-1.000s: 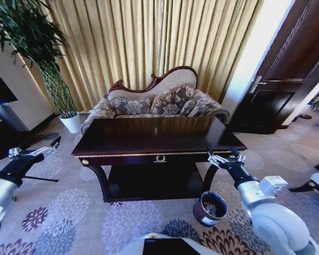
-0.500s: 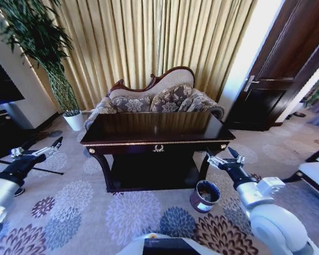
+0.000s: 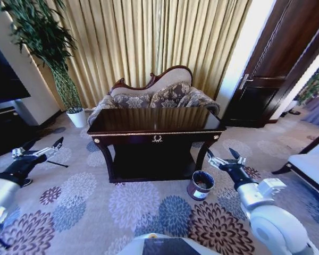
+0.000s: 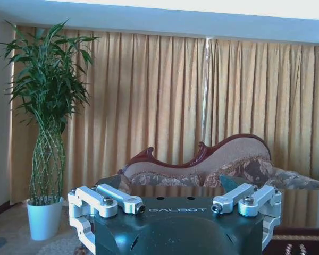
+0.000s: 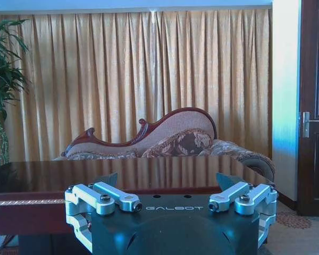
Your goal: Move to the front of the table and place the trash on the table into the trash bin.
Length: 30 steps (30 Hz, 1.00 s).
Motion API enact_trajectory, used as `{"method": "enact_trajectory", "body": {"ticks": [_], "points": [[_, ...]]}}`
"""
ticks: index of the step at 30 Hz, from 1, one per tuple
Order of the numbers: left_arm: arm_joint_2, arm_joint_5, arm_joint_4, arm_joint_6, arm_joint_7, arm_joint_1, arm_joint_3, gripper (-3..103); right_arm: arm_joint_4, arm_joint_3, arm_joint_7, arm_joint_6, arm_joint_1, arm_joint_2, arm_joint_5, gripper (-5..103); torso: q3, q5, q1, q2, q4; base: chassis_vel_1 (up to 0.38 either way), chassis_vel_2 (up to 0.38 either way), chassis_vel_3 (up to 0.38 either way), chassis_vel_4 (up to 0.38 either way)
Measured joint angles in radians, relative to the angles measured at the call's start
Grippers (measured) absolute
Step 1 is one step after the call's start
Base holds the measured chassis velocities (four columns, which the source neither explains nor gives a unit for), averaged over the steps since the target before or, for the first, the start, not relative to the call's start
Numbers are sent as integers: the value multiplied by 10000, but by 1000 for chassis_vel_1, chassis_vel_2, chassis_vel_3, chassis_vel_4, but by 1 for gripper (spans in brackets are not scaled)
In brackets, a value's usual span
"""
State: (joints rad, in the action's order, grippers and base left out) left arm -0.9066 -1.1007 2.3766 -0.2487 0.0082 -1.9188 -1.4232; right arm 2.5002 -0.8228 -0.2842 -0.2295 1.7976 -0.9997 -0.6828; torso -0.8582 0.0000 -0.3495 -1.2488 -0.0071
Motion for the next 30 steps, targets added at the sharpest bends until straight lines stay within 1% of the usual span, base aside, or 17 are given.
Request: {"method": "enact_trajectory", "body": {"ticks": [5, 10, 26, 30], "points": [[-30, 8, 29, 8, 7, 1, 45, 100, 0, -9, 0, 12, 30, -20, 35, 100, 0, 0, -1, 0, -6, 188, -190, -194, 185], [-27, 11, -17, 28, 56, -11, 36, 100, 0, -13, 2, 20, 26, 37, 41, 100, 0, -4, -2, 0, -3, 204, -172, -223, 150], [-33, -6, 24, 39, 100, -1, 53, 100, -33, -12, 2, 53, -10, 52, 41, 100, 0, 2, -4, 1, -4, 192, -194, -188, 197], [-34, -7, 20, 39, 102, -20, 41, 100, -63, -7, 2, 65, 6, 76, 66, 100, 1, -4, -1, 0, -1, 194, -181, -183, 200]]}}
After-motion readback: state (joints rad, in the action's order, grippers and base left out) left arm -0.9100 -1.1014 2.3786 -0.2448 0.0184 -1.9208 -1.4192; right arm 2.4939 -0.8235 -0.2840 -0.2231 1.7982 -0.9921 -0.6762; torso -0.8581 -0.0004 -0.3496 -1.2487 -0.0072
